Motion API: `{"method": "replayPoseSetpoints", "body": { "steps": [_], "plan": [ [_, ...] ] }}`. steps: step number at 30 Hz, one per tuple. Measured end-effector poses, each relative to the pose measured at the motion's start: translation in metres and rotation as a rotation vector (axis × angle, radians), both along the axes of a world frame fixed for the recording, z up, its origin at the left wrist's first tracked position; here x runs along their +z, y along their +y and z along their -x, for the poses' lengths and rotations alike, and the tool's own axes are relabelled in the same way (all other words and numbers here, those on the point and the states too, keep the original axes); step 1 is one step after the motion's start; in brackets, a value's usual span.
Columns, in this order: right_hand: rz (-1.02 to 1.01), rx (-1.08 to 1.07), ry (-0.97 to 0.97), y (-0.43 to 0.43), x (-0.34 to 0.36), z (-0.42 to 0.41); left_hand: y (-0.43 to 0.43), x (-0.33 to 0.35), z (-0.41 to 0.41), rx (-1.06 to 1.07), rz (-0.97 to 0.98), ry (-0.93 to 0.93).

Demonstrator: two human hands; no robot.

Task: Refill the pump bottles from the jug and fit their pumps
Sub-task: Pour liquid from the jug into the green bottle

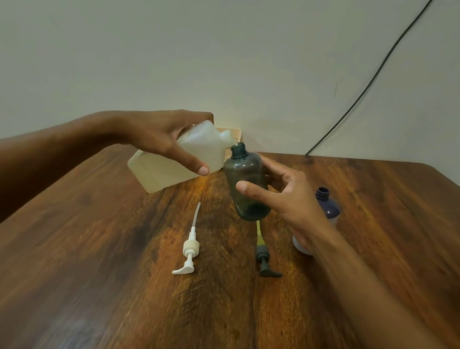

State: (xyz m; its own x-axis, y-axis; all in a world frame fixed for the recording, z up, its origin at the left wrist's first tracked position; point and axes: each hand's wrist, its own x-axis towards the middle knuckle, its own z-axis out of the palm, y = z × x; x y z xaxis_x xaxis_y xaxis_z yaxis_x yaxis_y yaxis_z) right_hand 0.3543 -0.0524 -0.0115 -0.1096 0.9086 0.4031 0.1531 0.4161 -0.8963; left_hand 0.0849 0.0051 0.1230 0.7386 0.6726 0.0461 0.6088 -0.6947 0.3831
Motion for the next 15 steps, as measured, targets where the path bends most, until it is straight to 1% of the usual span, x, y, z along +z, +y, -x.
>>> {"method": "replayPoseSetpoints", "body": {
  "steps": [15],
  "plan": [
    [-0.007, 0.001, 0.018, -0.0039, 0.0007, -0.0002, -0.0019, 0.0017, -0.0034, -0.015, -0.001, 0.01]
  ]
}}
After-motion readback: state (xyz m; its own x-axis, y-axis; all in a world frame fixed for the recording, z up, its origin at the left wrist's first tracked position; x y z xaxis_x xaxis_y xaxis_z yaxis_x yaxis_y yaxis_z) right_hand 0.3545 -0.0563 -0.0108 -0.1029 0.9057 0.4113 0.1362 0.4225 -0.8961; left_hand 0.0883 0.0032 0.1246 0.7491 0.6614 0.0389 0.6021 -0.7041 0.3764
